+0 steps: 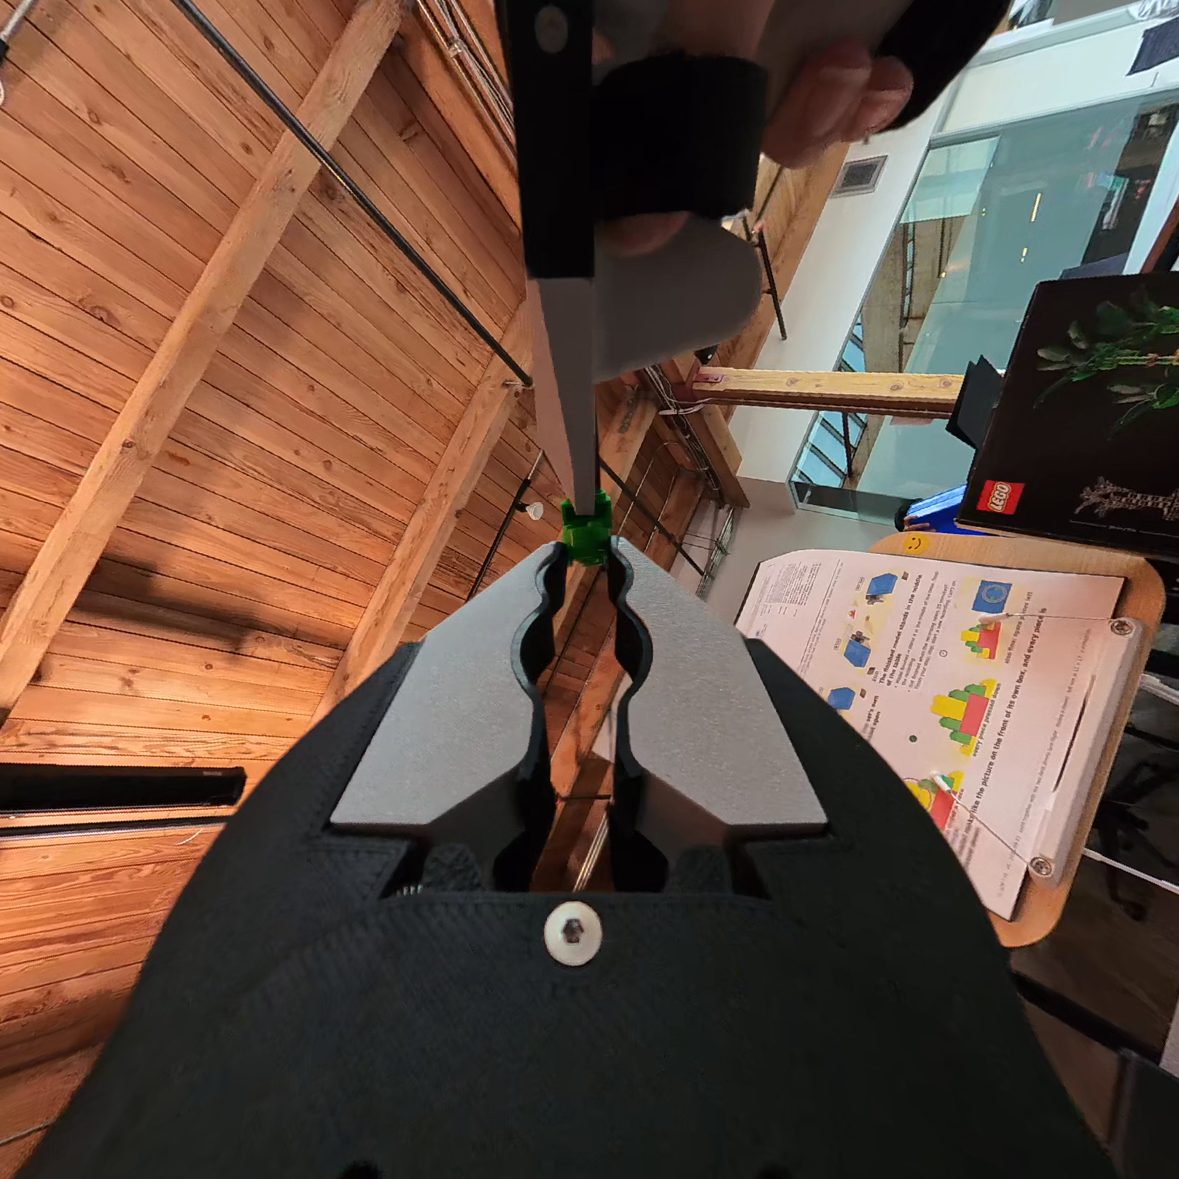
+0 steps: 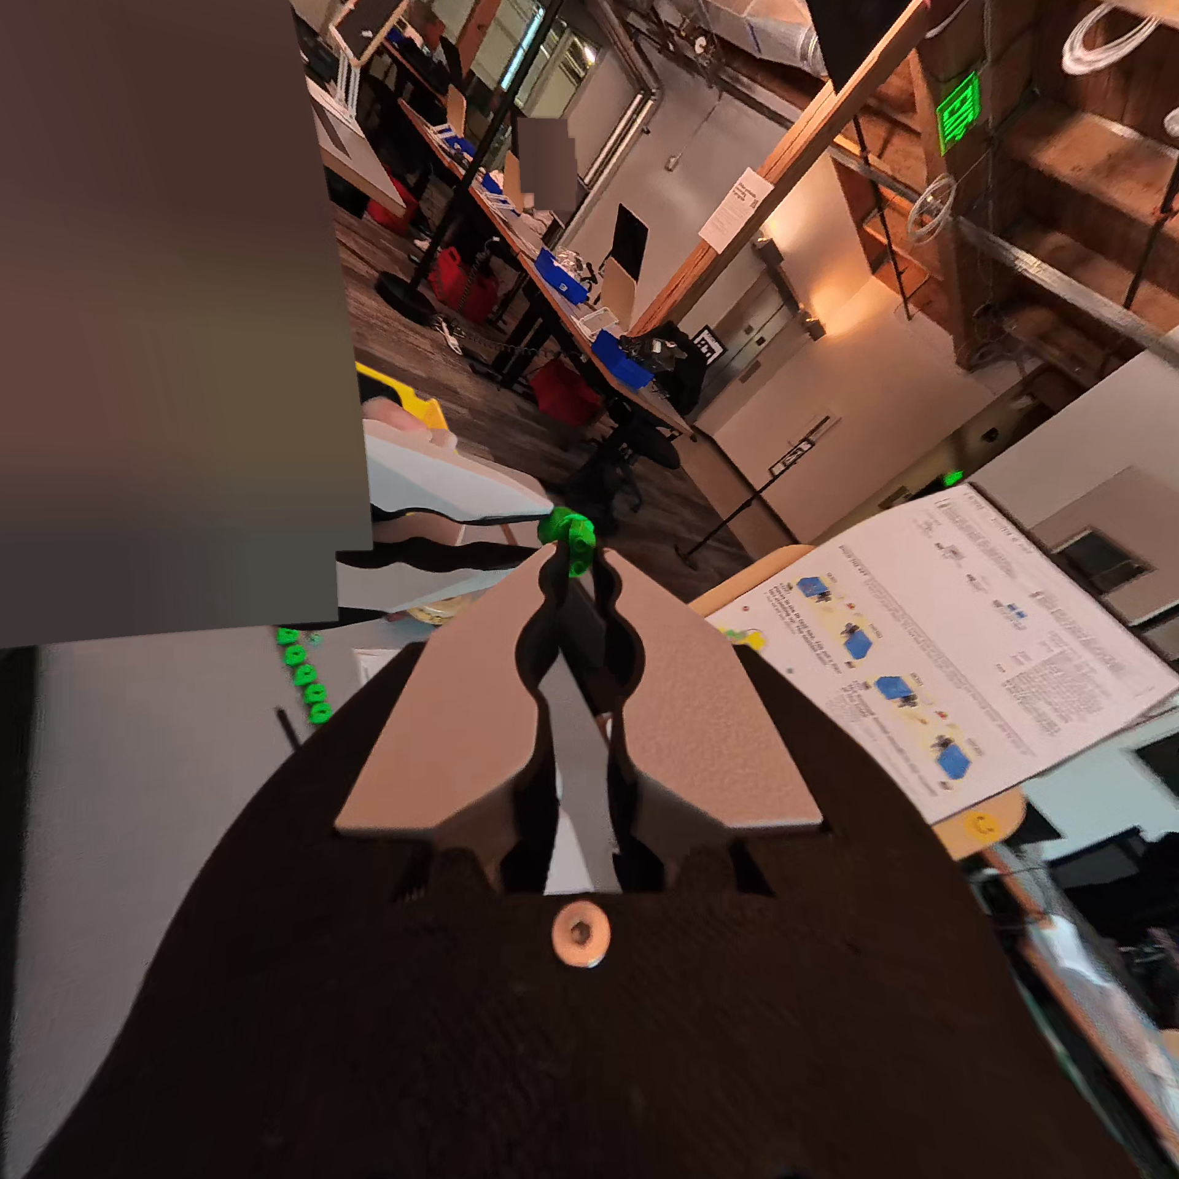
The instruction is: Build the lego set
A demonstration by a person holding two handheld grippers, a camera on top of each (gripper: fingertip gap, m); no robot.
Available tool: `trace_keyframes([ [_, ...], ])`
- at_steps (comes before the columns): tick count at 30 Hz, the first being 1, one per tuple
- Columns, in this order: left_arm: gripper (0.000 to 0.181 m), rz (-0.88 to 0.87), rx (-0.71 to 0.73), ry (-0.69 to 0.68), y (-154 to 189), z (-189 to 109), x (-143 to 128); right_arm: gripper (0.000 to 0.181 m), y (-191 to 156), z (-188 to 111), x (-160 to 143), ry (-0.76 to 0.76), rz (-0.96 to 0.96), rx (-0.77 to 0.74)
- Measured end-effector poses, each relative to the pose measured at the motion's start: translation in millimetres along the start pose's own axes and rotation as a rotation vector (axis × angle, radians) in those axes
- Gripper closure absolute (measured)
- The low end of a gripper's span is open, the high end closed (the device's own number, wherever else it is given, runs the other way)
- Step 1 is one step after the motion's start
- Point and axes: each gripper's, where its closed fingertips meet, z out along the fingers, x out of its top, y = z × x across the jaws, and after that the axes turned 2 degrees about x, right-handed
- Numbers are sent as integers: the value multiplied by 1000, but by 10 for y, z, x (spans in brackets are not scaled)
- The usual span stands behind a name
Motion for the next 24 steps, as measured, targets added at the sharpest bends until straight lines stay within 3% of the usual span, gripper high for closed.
trace_keyframes([
  [10,171,-123,-61,-11,49,20,-47,176,166,-73,-70,115,278,120],
  [16,171,-521,-198,39,74,-56,58,176,214,155,-548,48,516,222],
  [21,172,-883,-394,14,300,-361,57,176,-339,422,-910,35,861,482],
  [24,172,-1025,-485,0,536,-579,109,176,-670,540,-1152,-7,918,474],
])
